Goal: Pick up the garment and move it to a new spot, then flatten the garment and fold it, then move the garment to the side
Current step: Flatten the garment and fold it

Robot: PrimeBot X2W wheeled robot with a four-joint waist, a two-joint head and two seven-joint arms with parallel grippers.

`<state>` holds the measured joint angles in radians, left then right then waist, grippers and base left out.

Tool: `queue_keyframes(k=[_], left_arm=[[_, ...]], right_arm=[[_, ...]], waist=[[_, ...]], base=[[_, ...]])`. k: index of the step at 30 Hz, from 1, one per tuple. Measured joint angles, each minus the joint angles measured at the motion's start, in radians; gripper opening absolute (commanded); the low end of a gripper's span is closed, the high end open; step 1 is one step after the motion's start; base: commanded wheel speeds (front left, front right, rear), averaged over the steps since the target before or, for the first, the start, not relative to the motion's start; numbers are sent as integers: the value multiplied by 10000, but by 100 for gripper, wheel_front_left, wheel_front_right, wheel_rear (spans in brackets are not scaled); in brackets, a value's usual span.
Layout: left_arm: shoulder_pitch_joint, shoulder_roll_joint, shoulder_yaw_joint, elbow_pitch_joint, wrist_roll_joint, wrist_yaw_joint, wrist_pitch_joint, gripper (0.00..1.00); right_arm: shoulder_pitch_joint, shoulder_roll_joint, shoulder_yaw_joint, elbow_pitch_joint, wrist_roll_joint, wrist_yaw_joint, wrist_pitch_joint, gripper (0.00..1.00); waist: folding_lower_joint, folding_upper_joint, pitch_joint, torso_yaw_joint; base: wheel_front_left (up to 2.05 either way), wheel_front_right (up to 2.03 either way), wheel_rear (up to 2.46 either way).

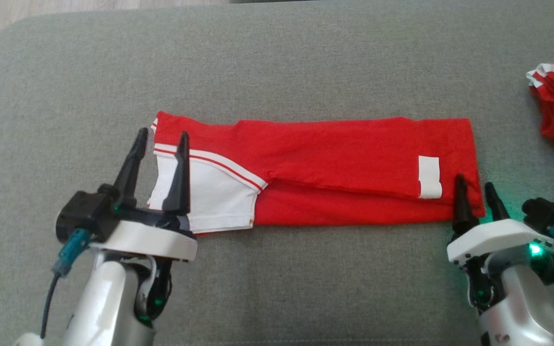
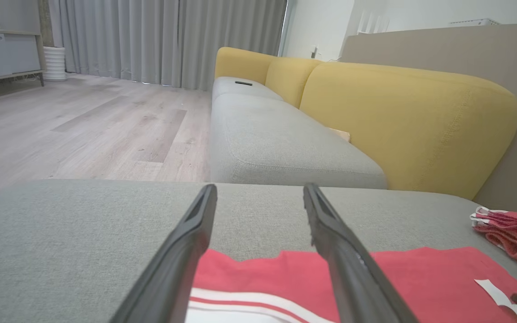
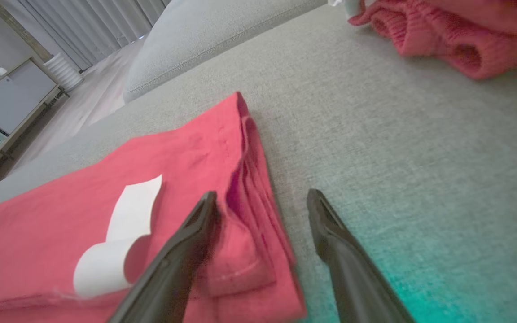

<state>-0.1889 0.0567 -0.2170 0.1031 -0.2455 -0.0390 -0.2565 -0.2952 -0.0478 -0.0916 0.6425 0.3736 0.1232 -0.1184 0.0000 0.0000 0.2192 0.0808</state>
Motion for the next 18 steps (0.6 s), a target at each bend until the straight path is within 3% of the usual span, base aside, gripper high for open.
queue_keyframes(k=[9,10,11,18], left_arm=[[-12,-67,393,17,169,-205,0,100],[-11,-75,407,29,173,-228,0,100],[-11,-77,420,40,215,-228,0,100],[-8,-100,564,48,255,-244,0,100]], right_arm=[[-860,-144,909,1532,451,0,-502,100],[-913,-161,980,1630,520,0,-523,64],[-960,-176,1026,1747,535,0,-619,0],[-1348,56,-201,2472,-535,12,-945,0]], waist=[[0,0,13,-49],[0,0,0,-59],[0,0,-15,-72],[0,0,-142,-163]], base=[[0,0,0],[0,0,0],[0,0,0],[0,0,0]])
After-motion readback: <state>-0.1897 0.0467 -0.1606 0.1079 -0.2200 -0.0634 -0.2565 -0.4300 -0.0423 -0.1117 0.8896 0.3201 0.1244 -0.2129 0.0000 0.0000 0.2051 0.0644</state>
